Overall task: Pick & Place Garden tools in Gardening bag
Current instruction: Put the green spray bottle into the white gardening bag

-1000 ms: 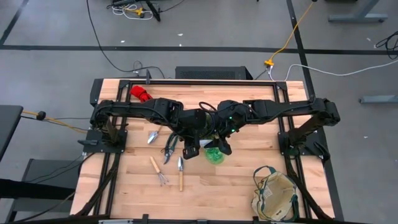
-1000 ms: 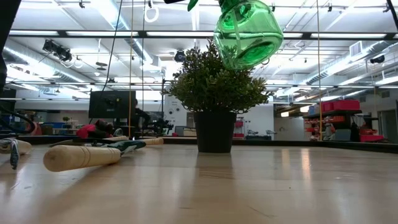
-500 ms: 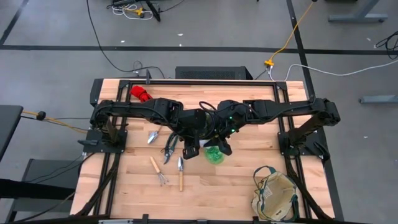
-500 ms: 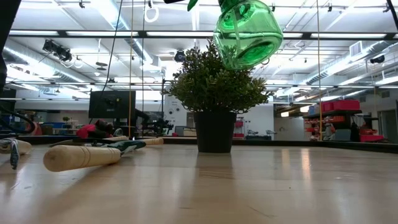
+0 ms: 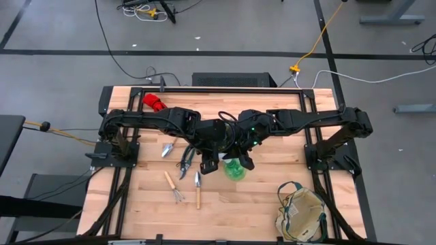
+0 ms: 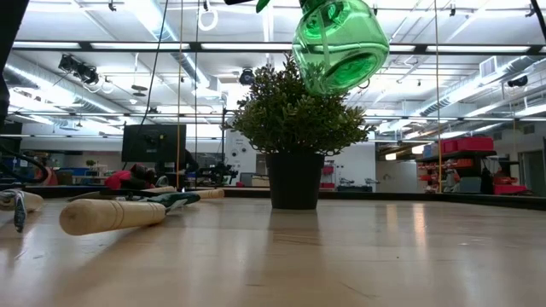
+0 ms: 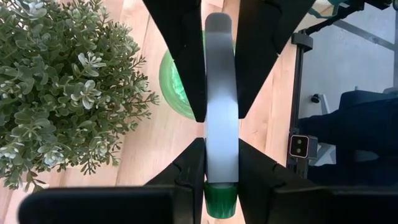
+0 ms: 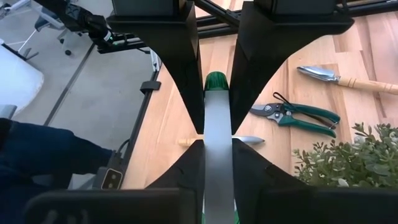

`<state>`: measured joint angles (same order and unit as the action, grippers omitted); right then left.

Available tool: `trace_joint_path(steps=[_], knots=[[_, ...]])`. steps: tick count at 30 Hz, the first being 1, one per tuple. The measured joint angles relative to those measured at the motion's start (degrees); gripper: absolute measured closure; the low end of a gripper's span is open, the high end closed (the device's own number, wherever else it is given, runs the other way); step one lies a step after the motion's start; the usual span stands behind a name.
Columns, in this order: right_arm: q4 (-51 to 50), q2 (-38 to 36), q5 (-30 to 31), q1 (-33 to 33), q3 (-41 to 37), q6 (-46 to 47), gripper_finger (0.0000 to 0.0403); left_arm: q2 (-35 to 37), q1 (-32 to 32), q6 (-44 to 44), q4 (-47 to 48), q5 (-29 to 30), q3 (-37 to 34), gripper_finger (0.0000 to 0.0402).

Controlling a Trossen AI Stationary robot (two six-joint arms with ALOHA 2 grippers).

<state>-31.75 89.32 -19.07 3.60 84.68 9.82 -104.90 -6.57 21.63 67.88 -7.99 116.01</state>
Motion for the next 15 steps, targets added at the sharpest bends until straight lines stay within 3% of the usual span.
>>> trace_joint_path(steps=[15], knots=[[0.13, -0.48, 0.31, 0.61, 0.0, -1.73, 0.0353, 0.33, 0.02, -0.04, -0.49, -1.2, 0.0, 0.0322]])
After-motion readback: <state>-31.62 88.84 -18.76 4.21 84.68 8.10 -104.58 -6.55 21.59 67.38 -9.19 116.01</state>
